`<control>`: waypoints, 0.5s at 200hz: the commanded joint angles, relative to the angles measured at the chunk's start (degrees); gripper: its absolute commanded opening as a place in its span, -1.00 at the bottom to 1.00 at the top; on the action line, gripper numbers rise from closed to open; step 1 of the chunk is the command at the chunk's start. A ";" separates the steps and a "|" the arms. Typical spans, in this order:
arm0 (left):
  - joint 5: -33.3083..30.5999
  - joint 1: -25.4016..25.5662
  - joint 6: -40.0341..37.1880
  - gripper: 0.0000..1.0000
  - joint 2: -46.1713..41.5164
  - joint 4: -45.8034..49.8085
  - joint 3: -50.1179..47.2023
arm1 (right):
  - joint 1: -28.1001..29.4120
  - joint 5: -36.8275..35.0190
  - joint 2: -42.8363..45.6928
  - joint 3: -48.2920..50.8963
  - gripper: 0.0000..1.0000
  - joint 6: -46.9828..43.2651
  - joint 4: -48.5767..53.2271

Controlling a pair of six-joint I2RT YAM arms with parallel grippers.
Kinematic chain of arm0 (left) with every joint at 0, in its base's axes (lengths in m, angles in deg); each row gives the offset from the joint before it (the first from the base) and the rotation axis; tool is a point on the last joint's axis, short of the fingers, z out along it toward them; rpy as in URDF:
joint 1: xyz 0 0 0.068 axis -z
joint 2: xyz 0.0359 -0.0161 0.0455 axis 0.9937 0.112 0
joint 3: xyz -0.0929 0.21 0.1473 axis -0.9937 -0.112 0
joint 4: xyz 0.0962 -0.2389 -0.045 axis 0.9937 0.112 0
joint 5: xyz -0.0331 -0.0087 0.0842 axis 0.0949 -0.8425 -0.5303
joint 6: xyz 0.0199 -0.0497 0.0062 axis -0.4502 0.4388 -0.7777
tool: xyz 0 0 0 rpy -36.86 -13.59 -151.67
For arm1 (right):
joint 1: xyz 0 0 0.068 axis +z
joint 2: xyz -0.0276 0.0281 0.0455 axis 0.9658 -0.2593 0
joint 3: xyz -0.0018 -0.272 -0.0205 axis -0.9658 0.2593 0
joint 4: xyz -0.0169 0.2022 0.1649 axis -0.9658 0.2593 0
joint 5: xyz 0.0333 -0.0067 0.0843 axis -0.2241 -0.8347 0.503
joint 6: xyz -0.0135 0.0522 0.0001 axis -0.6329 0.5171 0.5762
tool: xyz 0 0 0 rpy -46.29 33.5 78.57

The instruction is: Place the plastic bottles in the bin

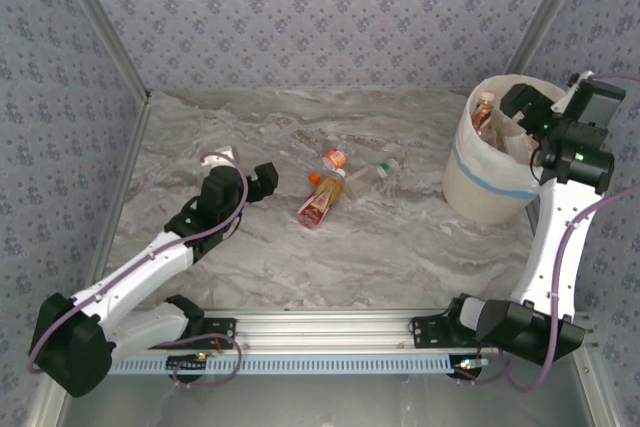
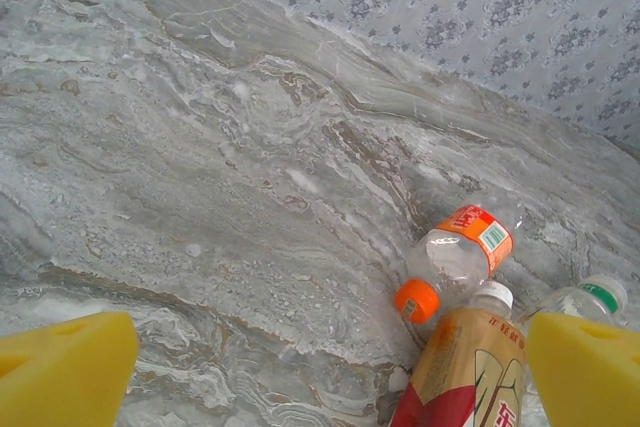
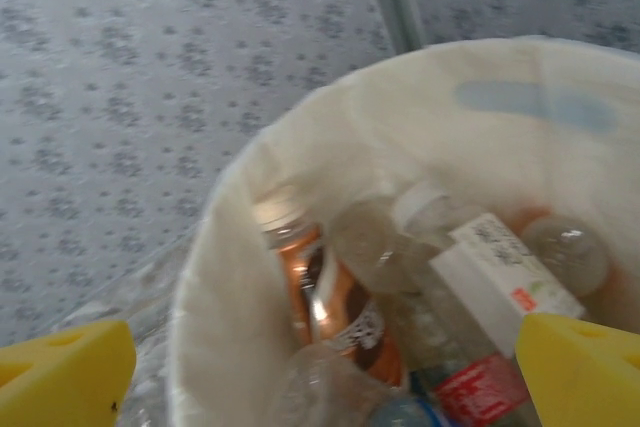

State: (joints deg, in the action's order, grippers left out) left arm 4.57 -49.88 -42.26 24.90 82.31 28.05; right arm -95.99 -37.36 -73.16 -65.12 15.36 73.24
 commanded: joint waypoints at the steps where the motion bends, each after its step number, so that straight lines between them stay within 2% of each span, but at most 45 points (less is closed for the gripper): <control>1: -0.41 -0.64 1.11 0.99 -0.67 0.81 -0.03 | 4.92 0.37 1.12 -1.59 1.00 0.22 -0.56; 27: -0.12 -0.81 1.54 0.99 0.07 0.24 0.14 | 14.22 1.55 0.06 -1.27 1.00 0.36 -2.26; 53: 0.44 -1.01 1.65 0.99 1.25 -0.03 0.32 | 24.11 -0.21 -2.33 -1.24 1.00 0.93 -3.08; 100: 1.09 -1.25 2.24 0.99 2.34 -0.20 0.47 | 40.15 -11.55 -9.15 1.29 1.00 3.30 -2.90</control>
State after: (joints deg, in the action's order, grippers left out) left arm 5.05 -50.84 -40.90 26.98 82.27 28.05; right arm -61.32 -41.12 -79.08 -65.07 16.14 70.26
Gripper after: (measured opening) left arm 0.994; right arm 0.999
